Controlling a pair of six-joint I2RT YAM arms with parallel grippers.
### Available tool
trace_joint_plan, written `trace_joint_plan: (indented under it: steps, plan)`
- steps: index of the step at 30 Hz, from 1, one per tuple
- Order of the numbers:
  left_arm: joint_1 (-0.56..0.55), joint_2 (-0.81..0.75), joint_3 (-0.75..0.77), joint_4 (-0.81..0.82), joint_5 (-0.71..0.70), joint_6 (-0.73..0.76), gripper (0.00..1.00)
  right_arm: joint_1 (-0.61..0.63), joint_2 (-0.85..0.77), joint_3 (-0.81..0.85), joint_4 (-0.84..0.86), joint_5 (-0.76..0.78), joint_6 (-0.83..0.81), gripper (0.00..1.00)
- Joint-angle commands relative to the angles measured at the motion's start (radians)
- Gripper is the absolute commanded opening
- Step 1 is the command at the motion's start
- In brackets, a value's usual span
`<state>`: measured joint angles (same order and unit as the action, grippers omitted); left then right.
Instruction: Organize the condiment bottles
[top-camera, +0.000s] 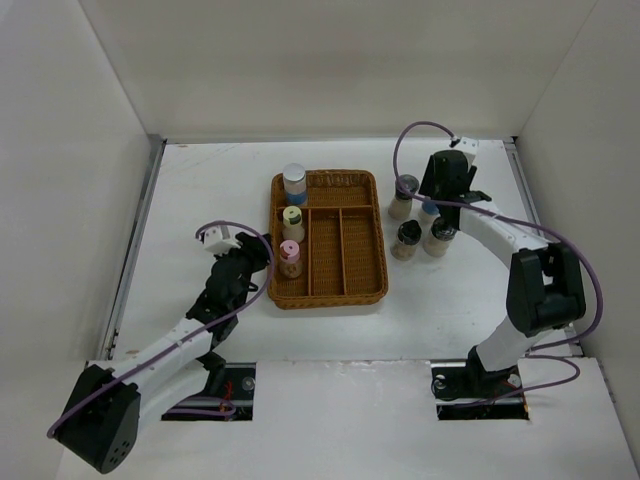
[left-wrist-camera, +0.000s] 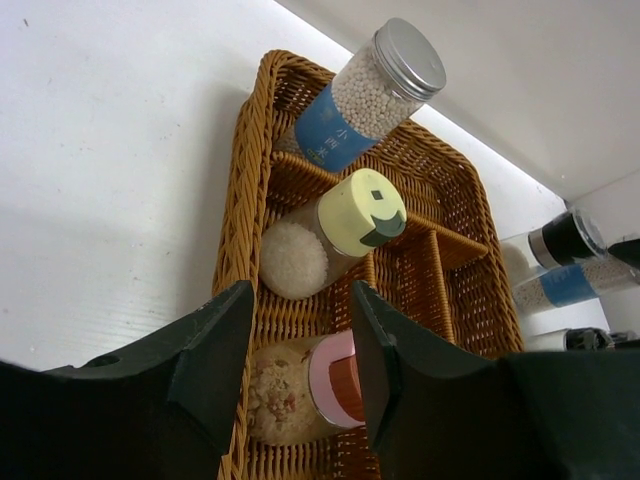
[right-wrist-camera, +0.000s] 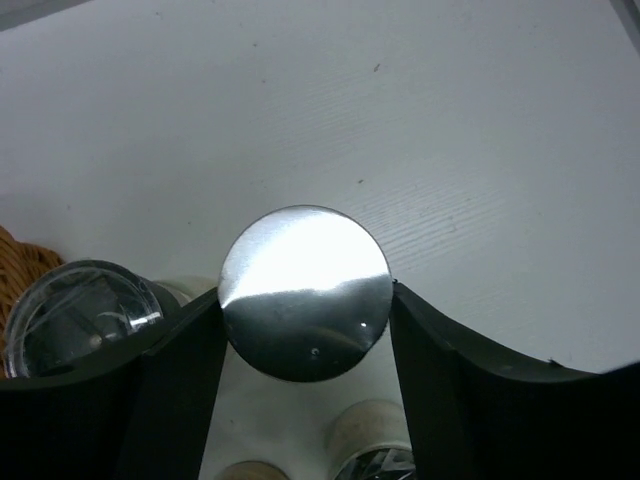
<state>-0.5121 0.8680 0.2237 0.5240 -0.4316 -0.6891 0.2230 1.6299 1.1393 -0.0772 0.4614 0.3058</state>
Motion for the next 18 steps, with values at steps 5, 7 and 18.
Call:
trace_joint_plan:
  steps: [5, 7, 18]
  plan:
    - [0.021, -0.006, -0.021, 0.074, 0.022, -0.021, 0.47, -0.007, -0.004, 0.048, 0.082, 0.006, 0.007, 0.54]
    - [0.025, -0.007, -0.027, 0.082, 0.022, -0.021, 0.53, -0.007, -0.037, 0.034, 0.128, 0.025, 0.003, 0.52]
    - [0.042, -0.017, -0.040, 0.097, 0.021, -0.021, 0.66, 0.023, -0.156, 0.164, 0.200, 0.082, -0.108, 0.49]
